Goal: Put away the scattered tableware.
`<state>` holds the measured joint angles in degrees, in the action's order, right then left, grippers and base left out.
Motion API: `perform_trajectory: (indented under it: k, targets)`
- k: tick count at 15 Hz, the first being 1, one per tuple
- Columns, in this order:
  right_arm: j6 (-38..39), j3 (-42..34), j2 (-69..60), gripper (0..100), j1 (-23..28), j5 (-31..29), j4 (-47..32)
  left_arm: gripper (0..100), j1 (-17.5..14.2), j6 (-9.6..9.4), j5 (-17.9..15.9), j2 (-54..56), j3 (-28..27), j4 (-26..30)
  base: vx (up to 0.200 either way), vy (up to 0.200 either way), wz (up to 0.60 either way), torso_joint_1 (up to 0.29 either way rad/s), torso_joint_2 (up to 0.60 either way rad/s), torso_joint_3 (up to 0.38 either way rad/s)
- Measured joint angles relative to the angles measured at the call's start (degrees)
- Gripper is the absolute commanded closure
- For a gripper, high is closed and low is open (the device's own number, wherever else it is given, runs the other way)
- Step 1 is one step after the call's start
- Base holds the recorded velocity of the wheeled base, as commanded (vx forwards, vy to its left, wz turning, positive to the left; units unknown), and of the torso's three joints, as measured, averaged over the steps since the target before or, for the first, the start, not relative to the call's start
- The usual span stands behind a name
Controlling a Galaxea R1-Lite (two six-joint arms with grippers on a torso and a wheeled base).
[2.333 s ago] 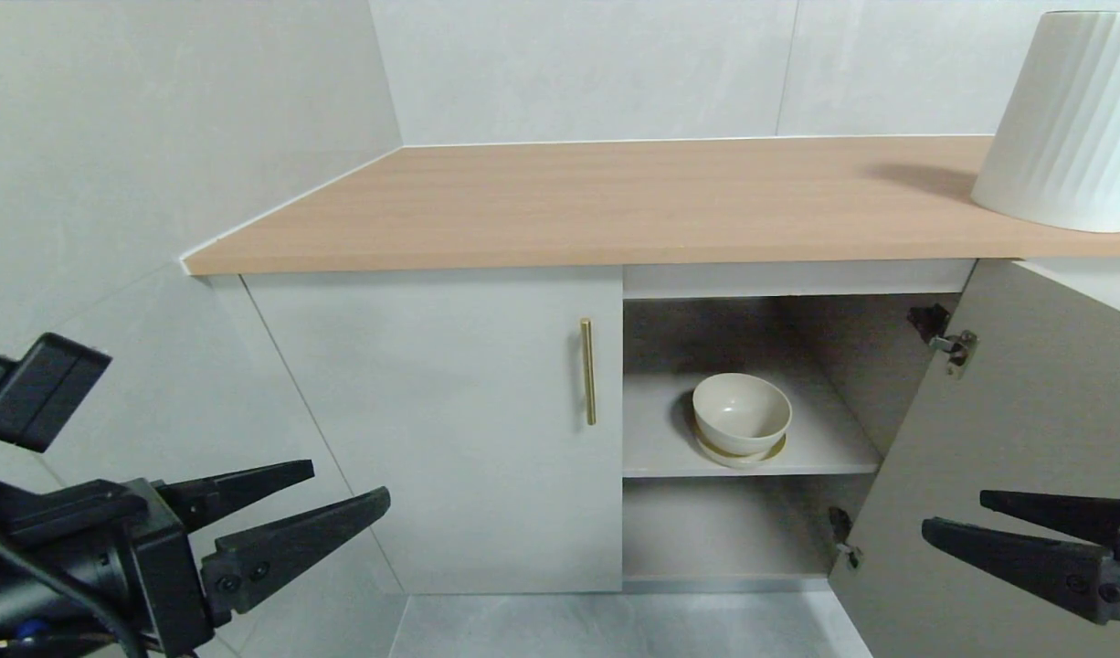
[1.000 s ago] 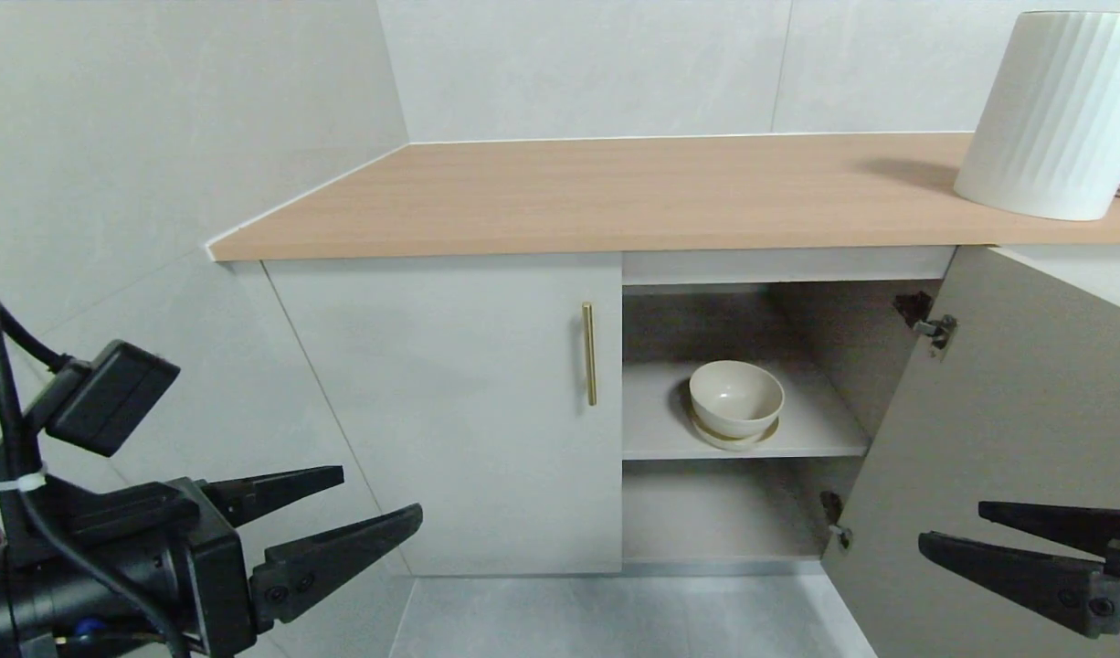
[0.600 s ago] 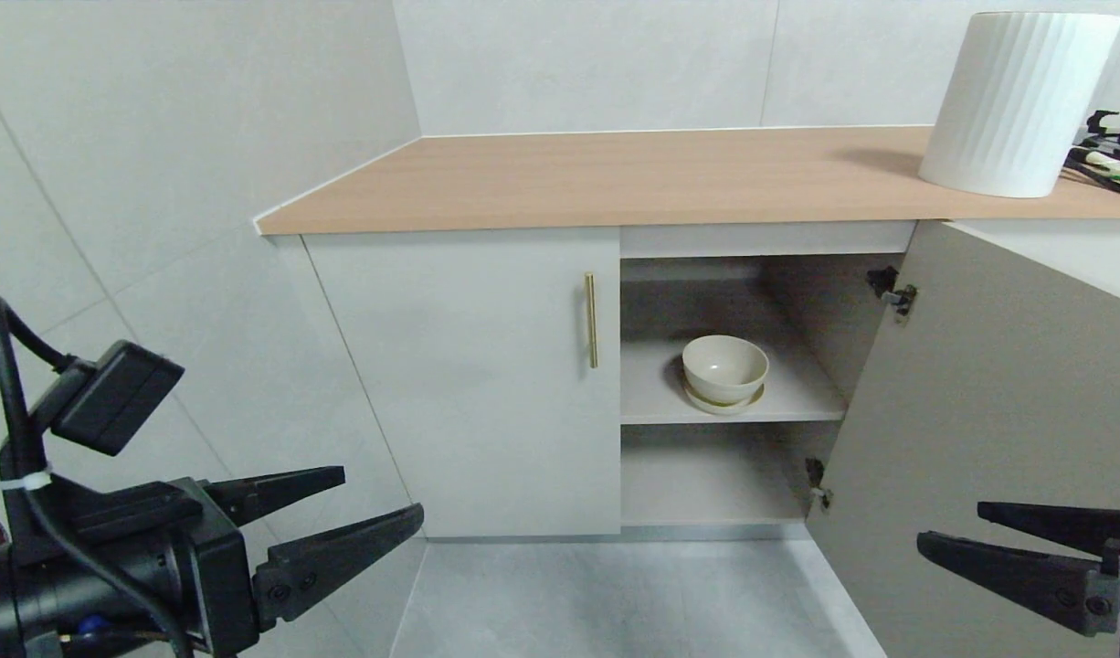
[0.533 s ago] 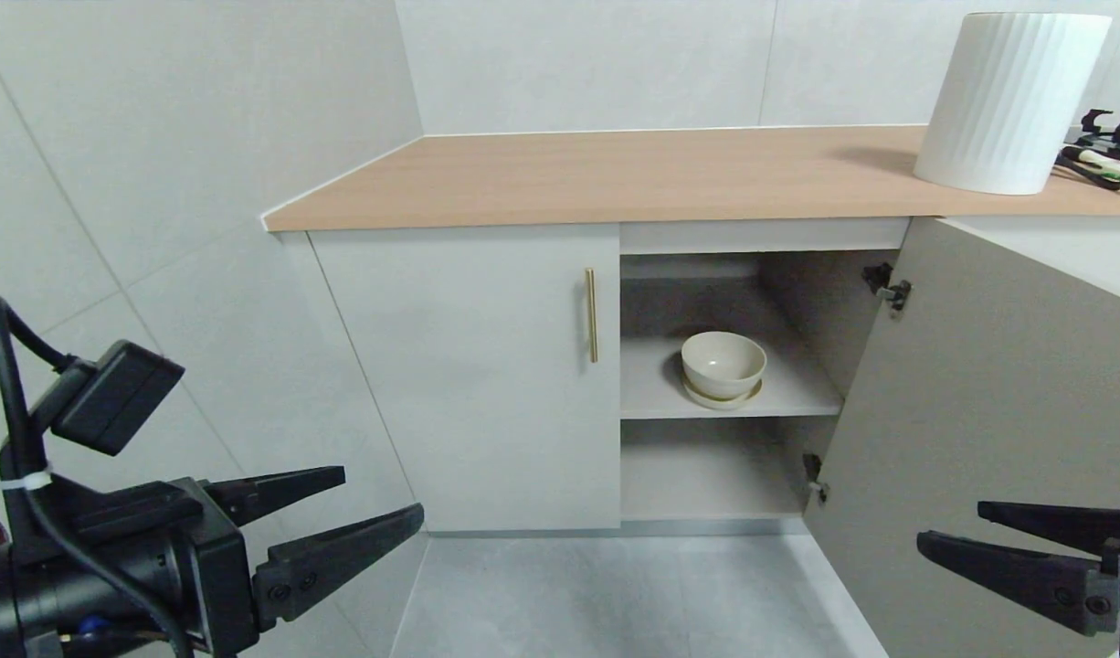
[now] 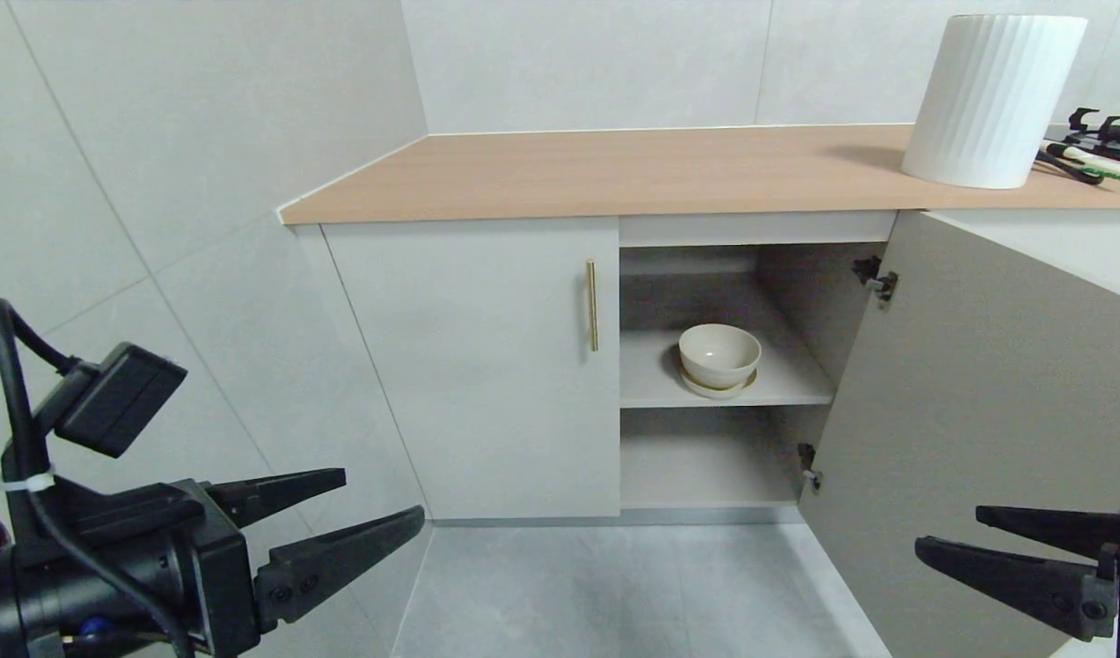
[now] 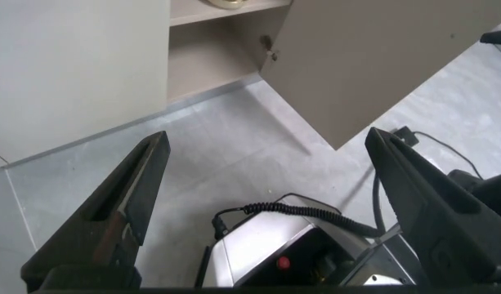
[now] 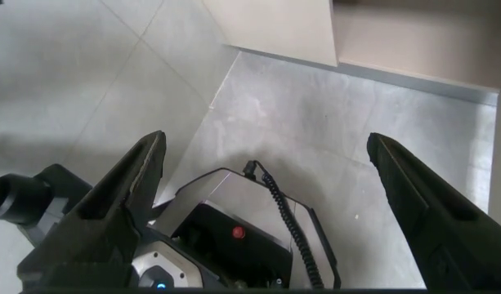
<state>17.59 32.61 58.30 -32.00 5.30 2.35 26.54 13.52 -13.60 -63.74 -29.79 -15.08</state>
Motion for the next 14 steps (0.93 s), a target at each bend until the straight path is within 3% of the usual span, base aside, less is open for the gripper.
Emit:
perform_trajectory:
  k: [7,14]
  targets:
    - [0.0,0.0,-0.2,0,0.0,-2.0,-0.1,0,0.0,0.07,0.3,0.0,-0.1,0.0,0.000,0.000,0.00,0.000,0.00,0.000]
    - [0.0,2.2,0.0,0,0.0,-4.8,-6.0,0,0.0,0.24,0.4,-0.3,-0.3,0.0,0.000,-0.200,0.00,0.004,0.00,0.002]
